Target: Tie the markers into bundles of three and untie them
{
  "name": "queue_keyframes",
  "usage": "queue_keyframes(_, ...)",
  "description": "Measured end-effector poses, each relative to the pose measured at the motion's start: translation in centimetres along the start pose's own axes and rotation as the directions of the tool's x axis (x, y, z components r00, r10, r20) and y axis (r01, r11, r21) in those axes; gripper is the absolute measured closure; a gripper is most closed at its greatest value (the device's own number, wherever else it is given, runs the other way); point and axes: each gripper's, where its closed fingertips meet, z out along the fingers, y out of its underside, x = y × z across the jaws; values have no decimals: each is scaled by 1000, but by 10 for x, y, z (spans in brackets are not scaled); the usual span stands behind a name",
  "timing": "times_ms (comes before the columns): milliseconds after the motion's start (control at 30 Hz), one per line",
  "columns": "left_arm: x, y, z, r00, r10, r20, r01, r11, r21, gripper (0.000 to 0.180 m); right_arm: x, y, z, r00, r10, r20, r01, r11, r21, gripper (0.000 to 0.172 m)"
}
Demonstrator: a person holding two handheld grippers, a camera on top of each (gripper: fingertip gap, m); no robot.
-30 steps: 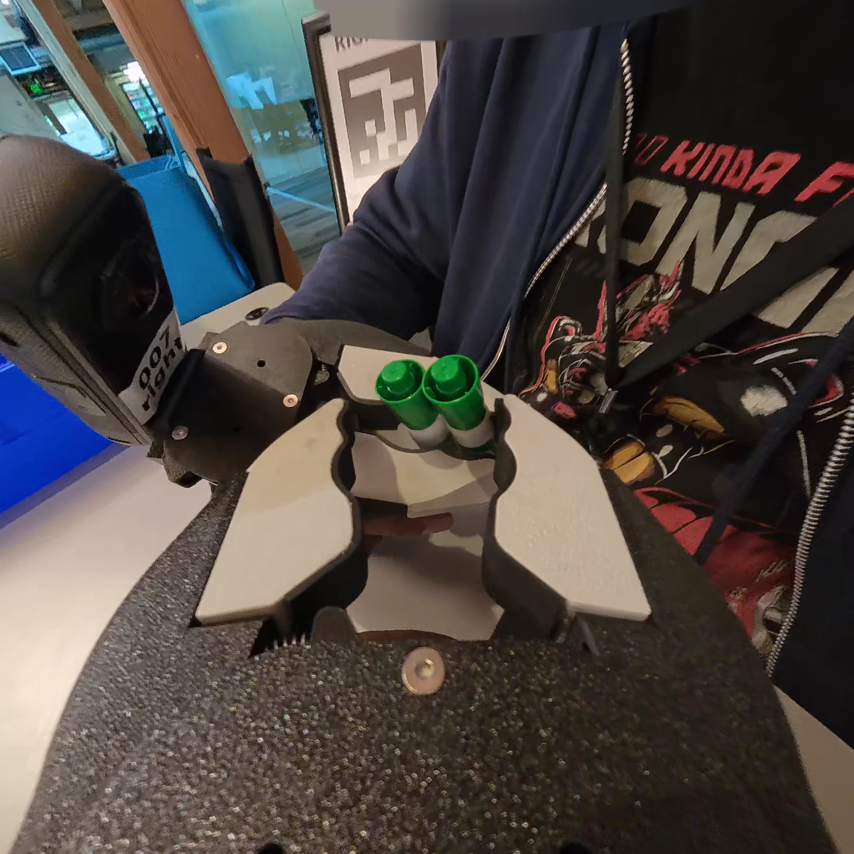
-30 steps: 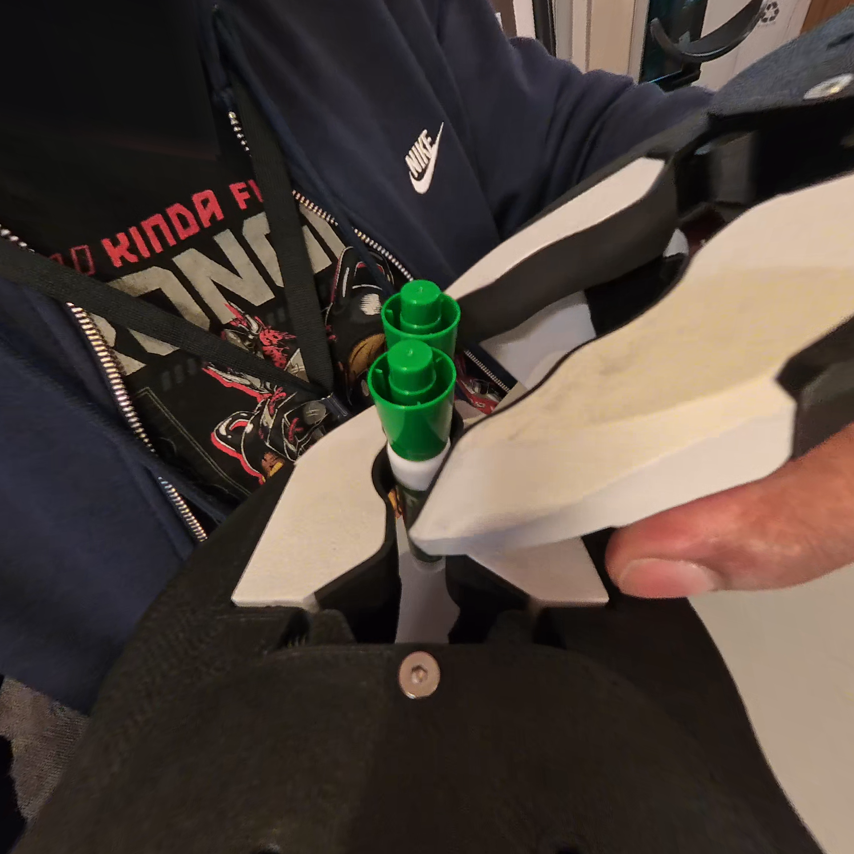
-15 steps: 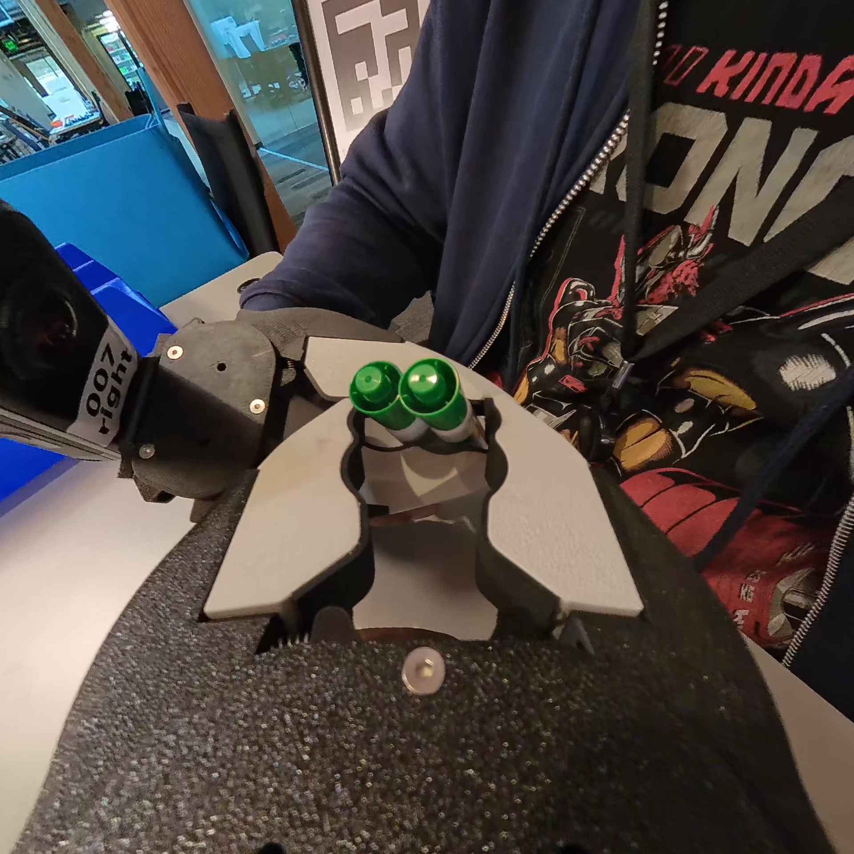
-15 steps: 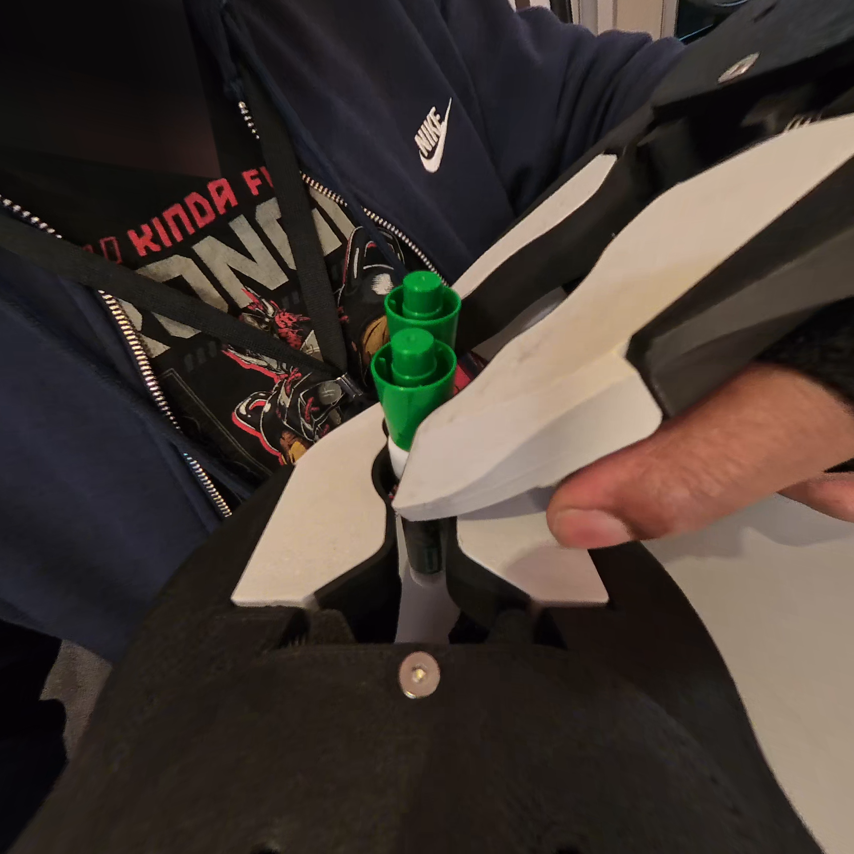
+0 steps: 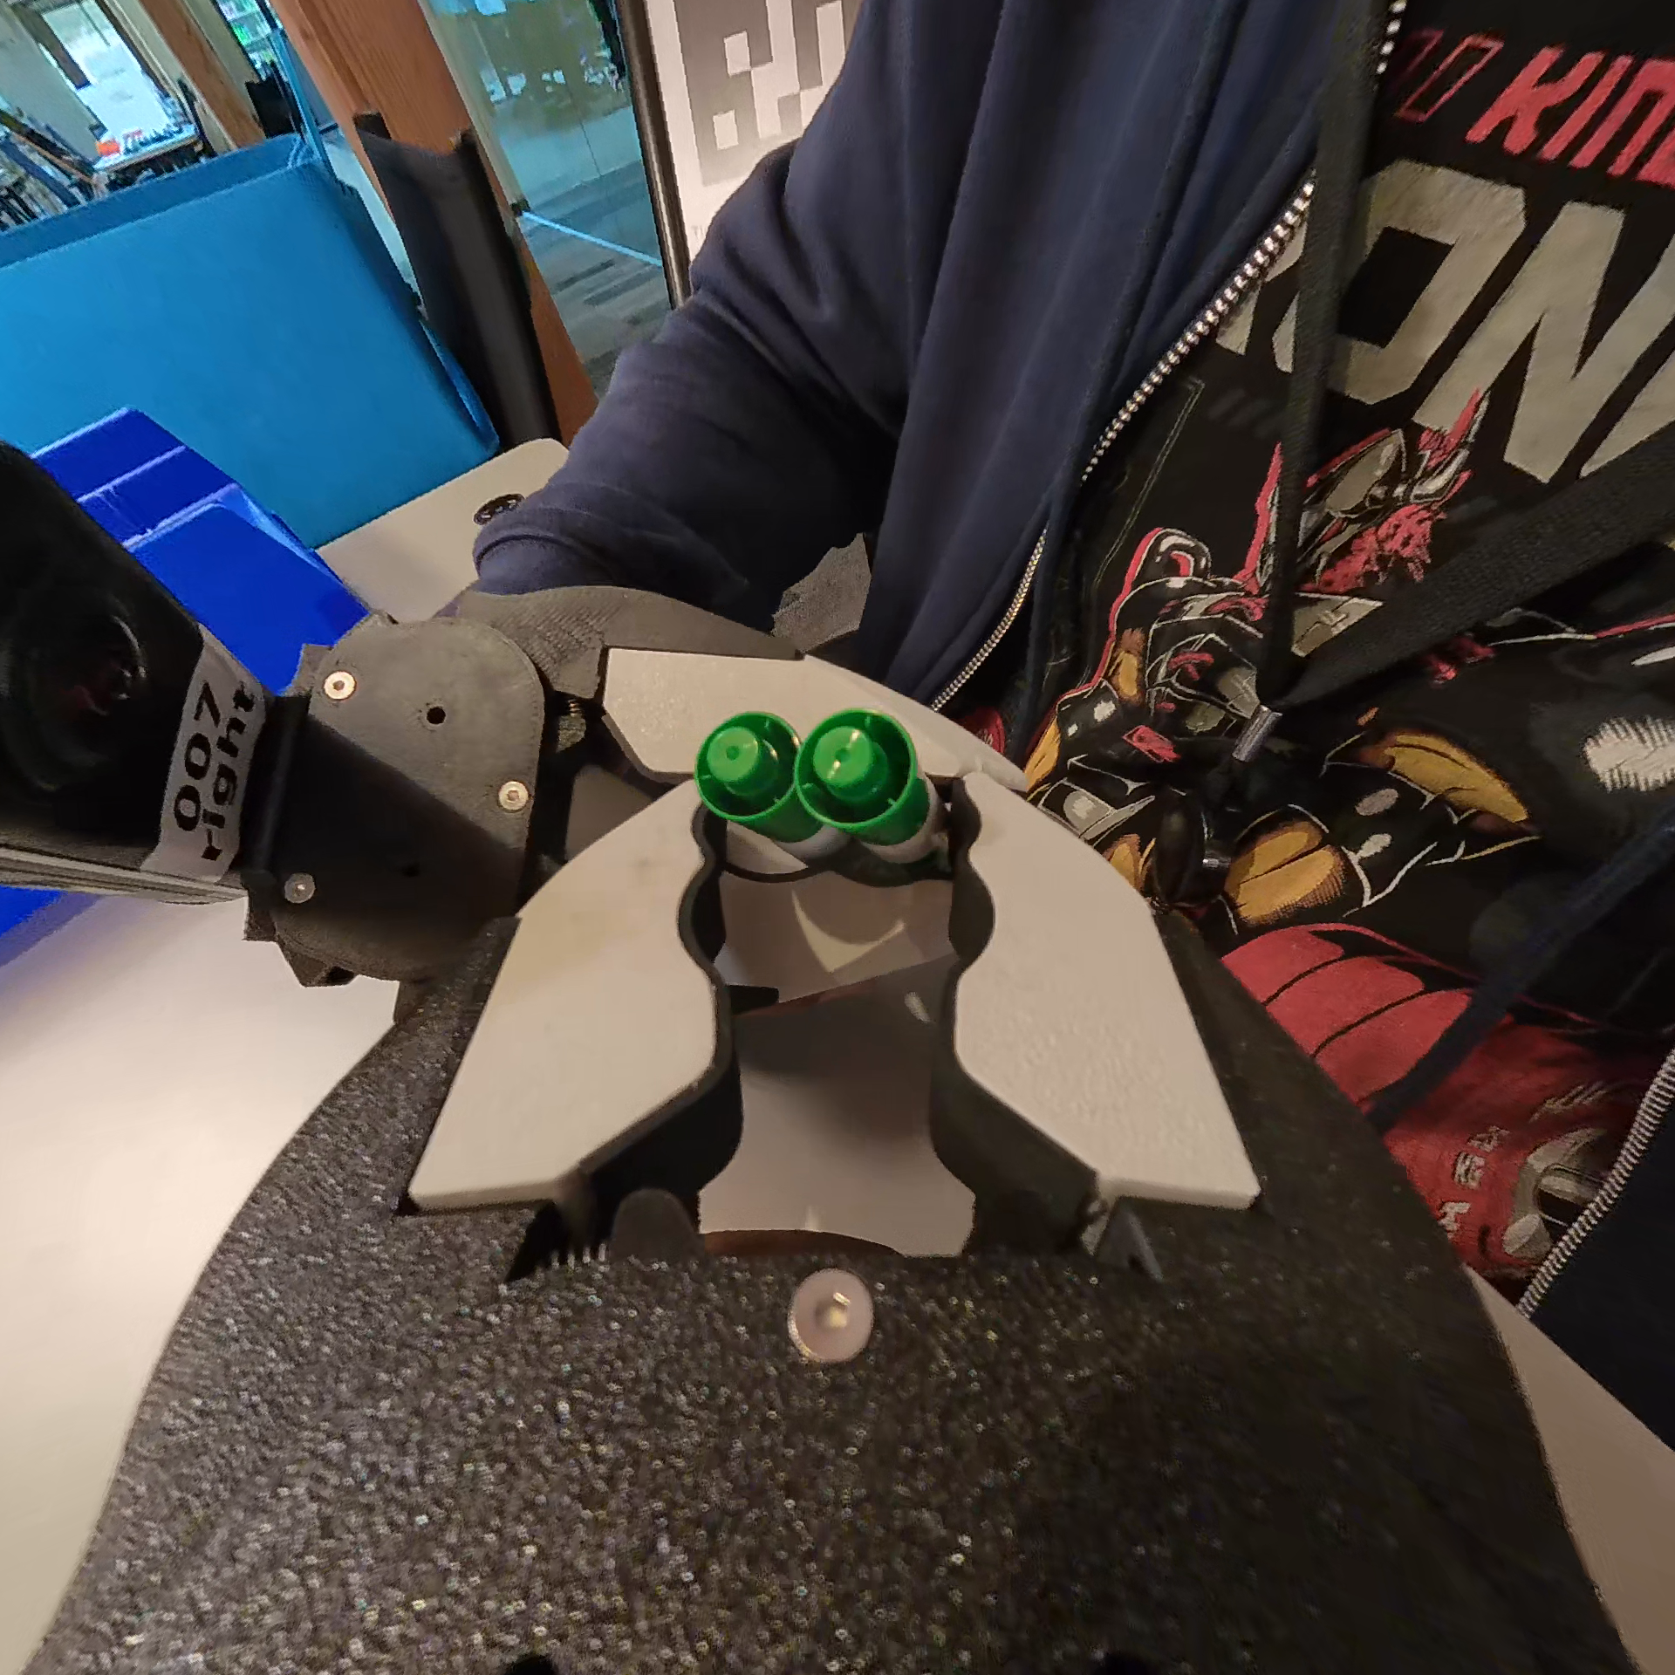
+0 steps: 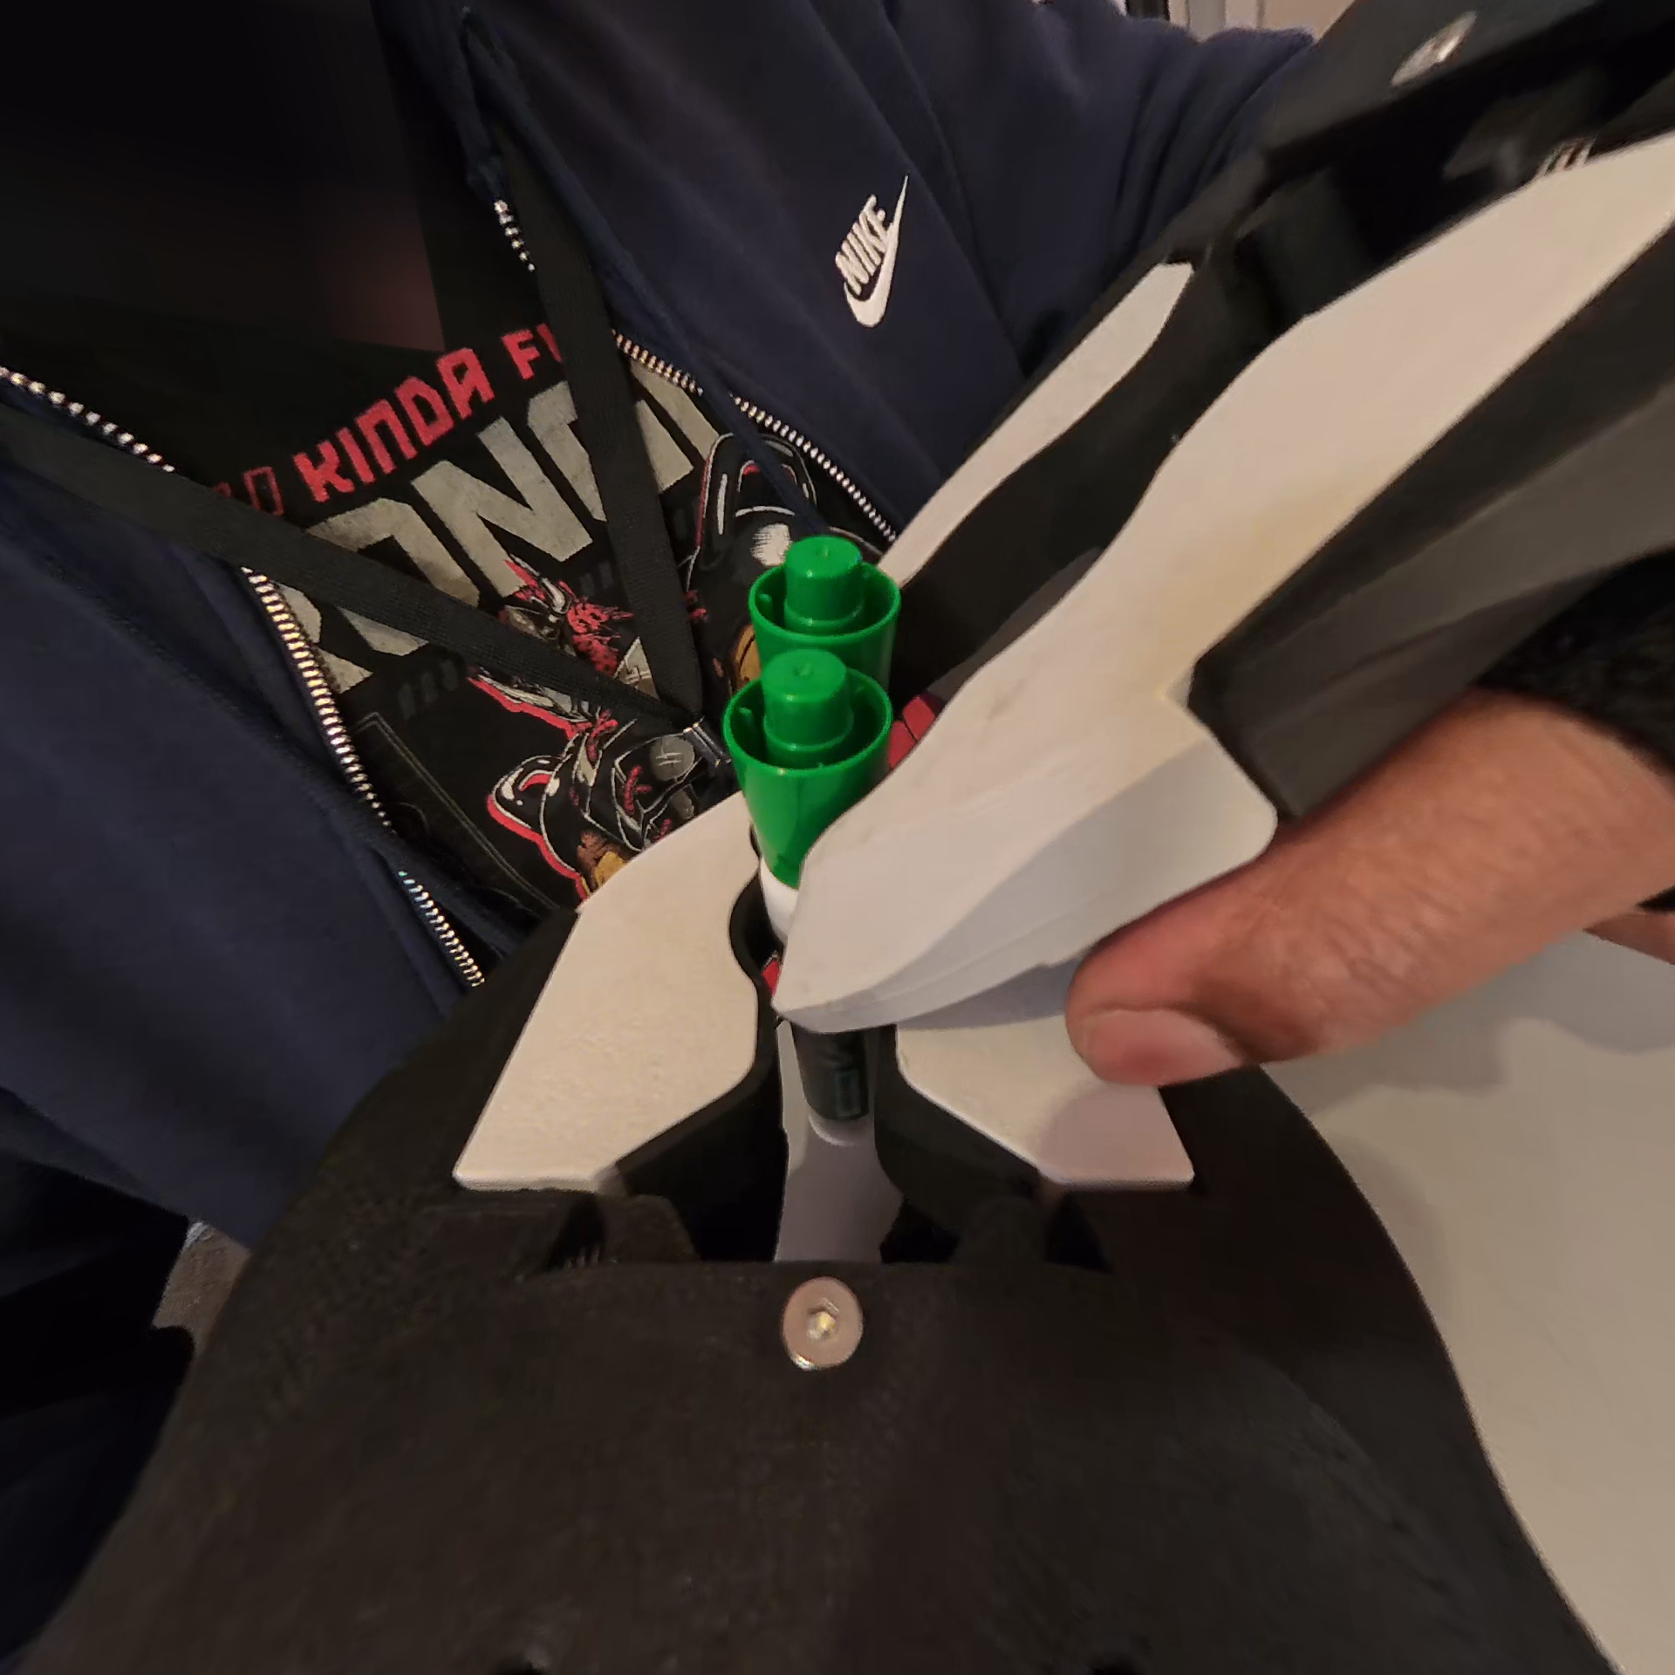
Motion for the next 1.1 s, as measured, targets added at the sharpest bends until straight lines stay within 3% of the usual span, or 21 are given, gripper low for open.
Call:
queue_keyframes(300, 2, -1, -3, 999, -42, -2, 42, 994, 105, 141, 4, -1, -2, 999, 26, -24, -26, 1000, 11, 153)
queue_keyframes(767, -5, 6, -8, 994, -100, 35, 95, 989, 117, 147, 14, 2, -7, 991, 84, -102, -85, 996, 1, 153)
queue_keyframes(1100, -28, 15, -29, 944, -221, 245, 202, 974, 101, 148, 52, -5, -30, 895, 95, -436, -79, 995, 54, 154)
